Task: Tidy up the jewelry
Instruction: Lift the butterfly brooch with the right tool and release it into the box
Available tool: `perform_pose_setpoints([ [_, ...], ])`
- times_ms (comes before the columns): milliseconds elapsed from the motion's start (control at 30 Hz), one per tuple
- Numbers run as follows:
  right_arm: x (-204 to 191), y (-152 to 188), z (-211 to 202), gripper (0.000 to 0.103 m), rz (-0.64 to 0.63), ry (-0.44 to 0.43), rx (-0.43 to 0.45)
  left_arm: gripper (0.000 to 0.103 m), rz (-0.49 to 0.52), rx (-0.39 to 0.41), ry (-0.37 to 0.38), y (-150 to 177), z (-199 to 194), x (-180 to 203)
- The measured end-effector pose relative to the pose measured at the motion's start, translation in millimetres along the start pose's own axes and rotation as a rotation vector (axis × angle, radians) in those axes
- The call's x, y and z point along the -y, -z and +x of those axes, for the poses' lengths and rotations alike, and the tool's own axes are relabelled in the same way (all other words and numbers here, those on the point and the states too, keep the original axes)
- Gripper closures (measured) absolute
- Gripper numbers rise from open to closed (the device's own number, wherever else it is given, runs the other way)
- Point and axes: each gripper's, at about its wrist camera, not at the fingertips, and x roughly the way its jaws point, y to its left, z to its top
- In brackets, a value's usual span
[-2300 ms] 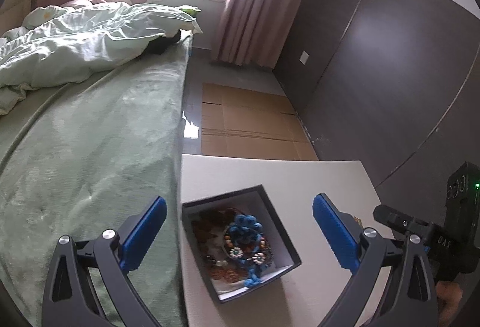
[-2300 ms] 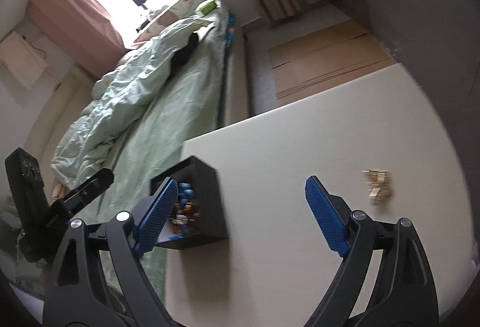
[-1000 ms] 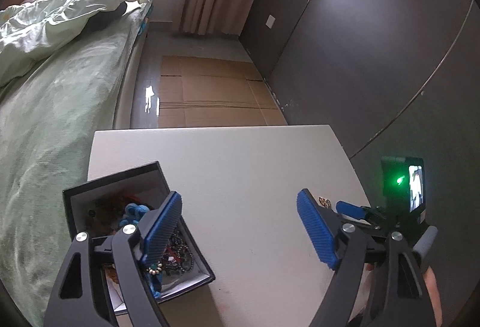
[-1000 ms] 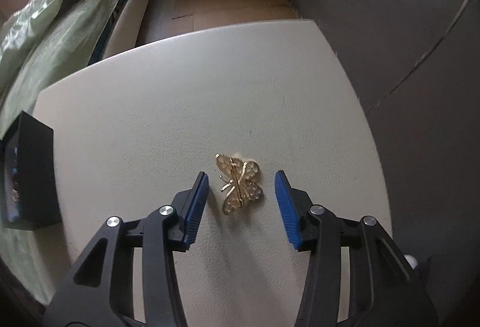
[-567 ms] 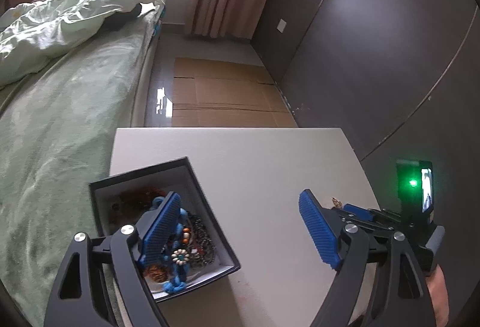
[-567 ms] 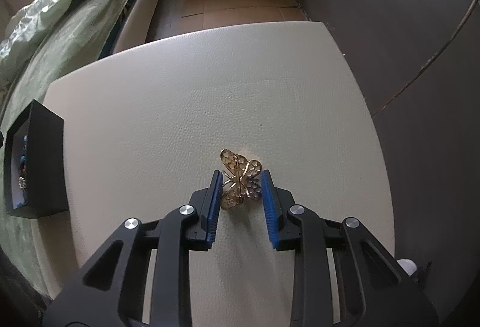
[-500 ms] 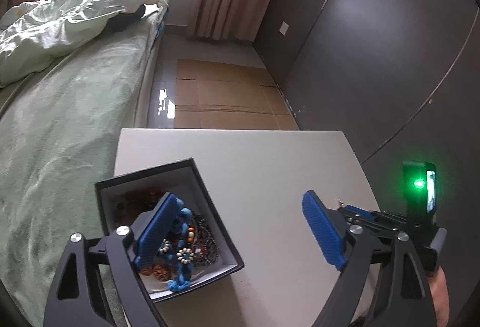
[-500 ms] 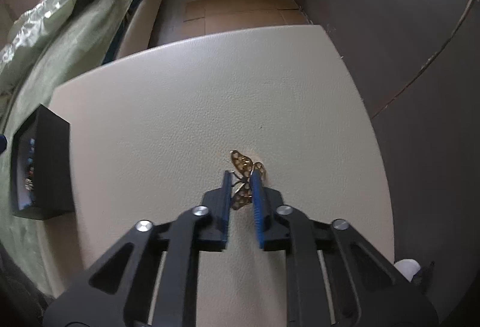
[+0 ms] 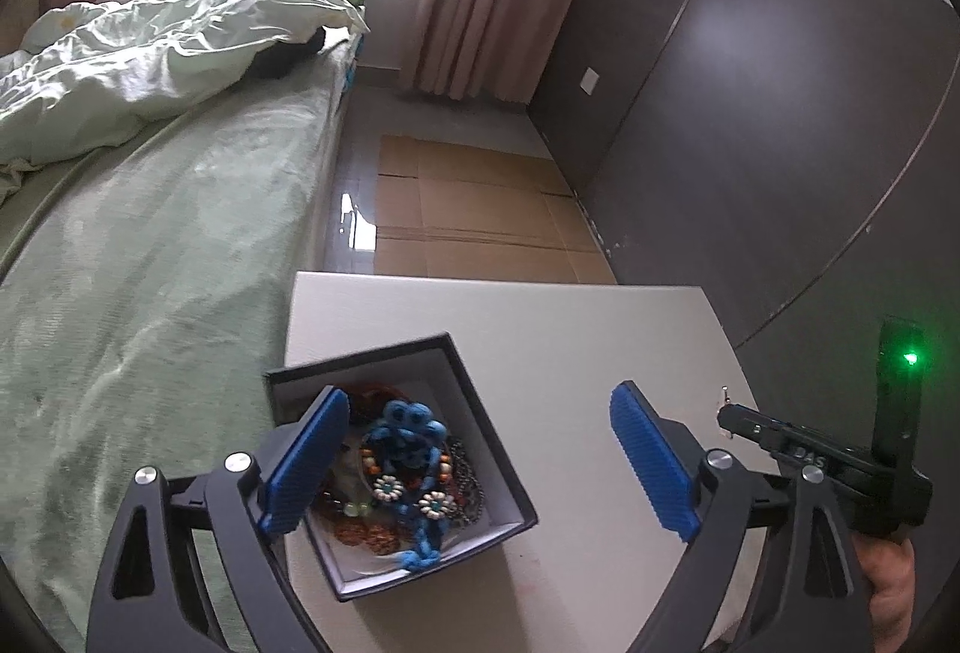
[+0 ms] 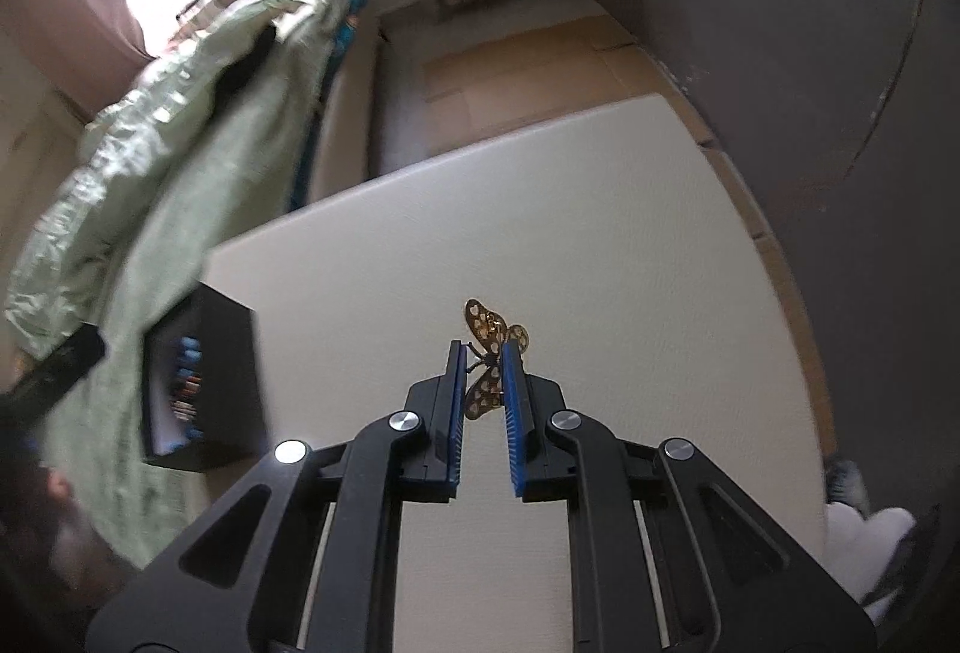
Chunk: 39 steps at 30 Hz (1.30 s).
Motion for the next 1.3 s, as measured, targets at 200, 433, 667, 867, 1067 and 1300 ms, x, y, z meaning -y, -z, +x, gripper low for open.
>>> perform_pose_setpoints([
  [200, -30.0, -3.7, -10.2, 0.09, -0.019, -0.116, 0.046, 0.01, -0.031, 0.031, -0.015, -6.3, -14.7, -18.0],
  [433, -71.8, -3.0, -13.7, 0.09, -0.055, -0.253, 0.084, 0.008, -0.082, 0.041, -0.052, -15.1, -25.3, -41.2],
  [667, -110.4, 2.1, -5.8, 0.09, -0.077, -0.35, 0.084, 0.008, -0.146, 0.04, -0.079, -19.9, -31.4, -64.7],
  [867, -133.4, 5.1, 6.9, 0.09, -0.09, -0.381, 0.056, 0.008, -0.154, 0.039, -0.08, -22.1, -37.0, -75.9],
  [1067, -156.3, 13.6, 17.8, 0.089, -0.157, -0.388, 0.001, 0.008, -0.16, 0.031, -0.081, -22.8, -40.7, -86.3],
  [1300, -148.9, 19.4, 15.1, 0.047, -0.147, -0.337, 0.006, 0.008, -0.17, 0.033, -0.074, -21.1, -46.4, -89.4],
])
